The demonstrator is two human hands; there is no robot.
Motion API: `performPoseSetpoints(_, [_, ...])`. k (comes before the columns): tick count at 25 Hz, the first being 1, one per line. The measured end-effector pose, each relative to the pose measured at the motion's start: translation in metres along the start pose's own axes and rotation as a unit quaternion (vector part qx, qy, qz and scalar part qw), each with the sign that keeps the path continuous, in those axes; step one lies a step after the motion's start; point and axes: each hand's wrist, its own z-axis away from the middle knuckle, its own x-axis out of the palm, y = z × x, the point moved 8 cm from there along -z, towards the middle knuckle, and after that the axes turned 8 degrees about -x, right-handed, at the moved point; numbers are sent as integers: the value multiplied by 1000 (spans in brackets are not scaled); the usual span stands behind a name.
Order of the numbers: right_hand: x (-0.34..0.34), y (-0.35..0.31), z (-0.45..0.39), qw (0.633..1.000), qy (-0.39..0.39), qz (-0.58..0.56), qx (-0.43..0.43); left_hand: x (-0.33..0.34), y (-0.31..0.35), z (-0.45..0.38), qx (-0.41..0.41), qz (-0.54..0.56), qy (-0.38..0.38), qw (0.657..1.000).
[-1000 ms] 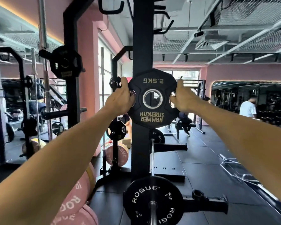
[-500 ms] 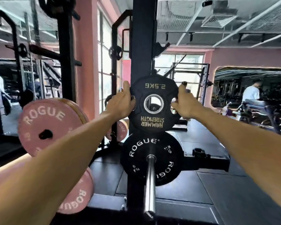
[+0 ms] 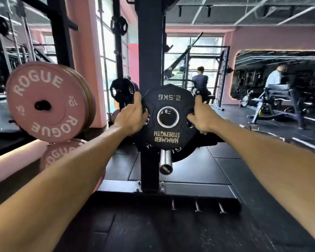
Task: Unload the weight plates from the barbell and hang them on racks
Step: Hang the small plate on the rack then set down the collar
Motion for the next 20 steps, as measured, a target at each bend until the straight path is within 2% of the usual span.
performPoseSetpoints(10, [97, 25, 82, 996, -66, -19, 50, 76, -31, 88, -34, 0, -91, 995])
performPoseSetpoints(20, [140, 46, 94, 993, -95, -22, 71, 127, -51, 103, -77, -6, -123, 989])
